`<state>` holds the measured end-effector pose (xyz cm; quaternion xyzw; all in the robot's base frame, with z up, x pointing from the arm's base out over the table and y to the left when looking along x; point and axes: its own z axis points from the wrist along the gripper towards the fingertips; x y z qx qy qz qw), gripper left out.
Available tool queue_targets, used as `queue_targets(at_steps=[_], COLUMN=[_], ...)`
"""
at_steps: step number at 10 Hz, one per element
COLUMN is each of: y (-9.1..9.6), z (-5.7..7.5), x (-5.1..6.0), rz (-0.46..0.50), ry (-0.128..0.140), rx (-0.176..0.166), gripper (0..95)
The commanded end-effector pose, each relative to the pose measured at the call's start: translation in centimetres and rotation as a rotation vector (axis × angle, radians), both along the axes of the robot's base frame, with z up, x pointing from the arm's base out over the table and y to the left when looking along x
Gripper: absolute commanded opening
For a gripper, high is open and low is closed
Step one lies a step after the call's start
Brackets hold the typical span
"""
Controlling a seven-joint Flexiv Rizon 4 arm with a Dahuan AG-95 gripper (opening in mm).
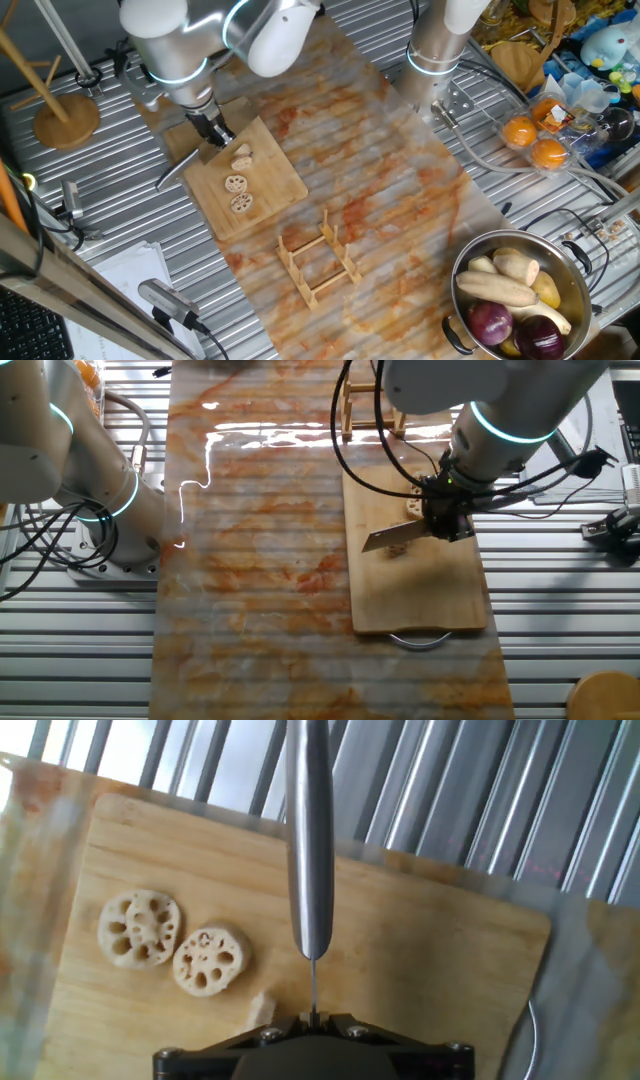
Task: Slice the lotus root
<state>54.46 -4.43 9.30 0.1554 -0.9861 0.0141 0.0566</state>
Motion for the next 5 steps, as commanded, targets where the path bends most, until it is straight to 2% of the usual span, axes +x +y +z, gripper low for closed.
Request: queue_targets(at_steps=[1,2,4,5], y=[0.0,-0.1,-0.1,0.0], z=[-0.4,-1.2,-1.4,-1.3], x=[-0.6,-1.5,-1.9,-1.9], rz=[-0.001,-0.009,-0.019,-0.034], ry=[0.01,0.006,0.006,0.007], rx=[0.011,0.011,0.024,0.06], gripper=[0.0,0.0,0.0,0.0])
